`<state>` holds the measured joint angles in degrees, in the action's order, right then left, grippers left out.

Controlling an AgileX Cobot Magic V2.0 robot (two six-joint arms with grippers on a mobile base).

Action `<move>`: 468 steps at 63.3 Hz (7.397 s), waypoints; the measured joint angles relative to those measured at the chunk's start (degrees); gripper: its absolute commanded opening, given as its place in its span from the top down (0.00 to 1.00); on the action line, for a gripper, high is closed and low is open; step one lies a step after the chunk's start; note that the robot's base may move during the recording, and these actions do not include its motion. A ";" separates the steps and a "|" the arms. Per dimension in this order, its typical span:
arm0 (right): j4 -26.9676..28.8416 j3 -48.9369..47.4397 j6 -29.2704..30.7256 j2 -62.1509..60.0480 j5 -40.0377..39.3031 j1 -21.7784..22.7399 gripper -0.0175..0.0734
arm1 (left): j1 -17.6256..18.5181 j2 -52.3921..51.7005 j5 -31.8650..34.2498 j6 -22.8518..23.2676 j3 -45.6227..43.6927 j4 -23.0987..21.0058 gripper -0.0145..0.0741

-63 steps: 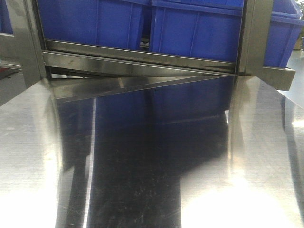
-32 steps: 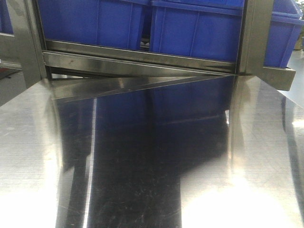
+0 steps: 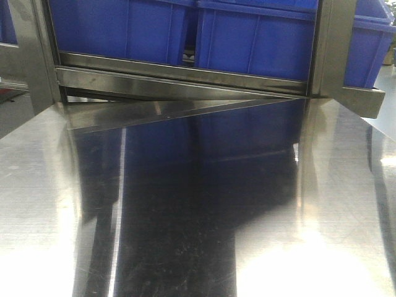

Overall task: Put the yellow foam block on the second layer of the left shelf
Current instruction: 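Raise the held cube and pull the right arm back from the table, then drive the base away from the table holding the cube in the right gripper, then turn the base toward the shelving rack of blue bins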

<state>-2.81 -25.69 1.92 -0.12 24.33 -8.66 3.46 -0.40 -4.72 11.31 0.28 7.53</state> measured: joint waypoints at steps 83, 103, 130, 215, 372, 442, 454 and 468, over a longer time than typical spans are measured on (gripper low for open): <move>0.00 0.09 0.00 0.12 -0.11 0.00 0.49 | 0.00 0.00 0.01 0.00 0.00 0.00 0.68; 0.00 0.09 0.00 0.12 -0.11 0.00 0.49 | 0.00 0.00 0.01 0.00 0.00 0.00 0.68; 0.00 0.09 0.00 0.12 -0.11 0.00 0.49 | 0.00 0.00 0.01 0.00 0.00 0.00 0.68; 0.00 0.09 0.04 0.12 -0.21 0.00 0.49 | 0.00 0.00 0.01 0.00 0.00 0.00 0.68; 0.00 0.09 0.04 0.12 -0.21 0.00 0.49 | 0.00 0.00 0.01 0.00 0.00 0.00 0.68; 0.00 0.09 0.04 0.12 -0.21 0.00 0.49 | 0.00 0.00 0.01 0.00 0.00 0.00 0.68; 0.00 0.09 0.04 0.12 -0.21 0.00 0.49 | 0.00 0.00 0.01 0.00 0.00 0.00 0.68; 0.00 0.09 0.04 0.12 -0.21 0.00 0.49 | 0.00 0.00 0.01 0.00 0.00 0.00 0.68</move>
<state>-2.81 -25.60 1.97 0.00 24.12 -8.66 3.46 -0.40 -4.71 11.31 0.28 7.53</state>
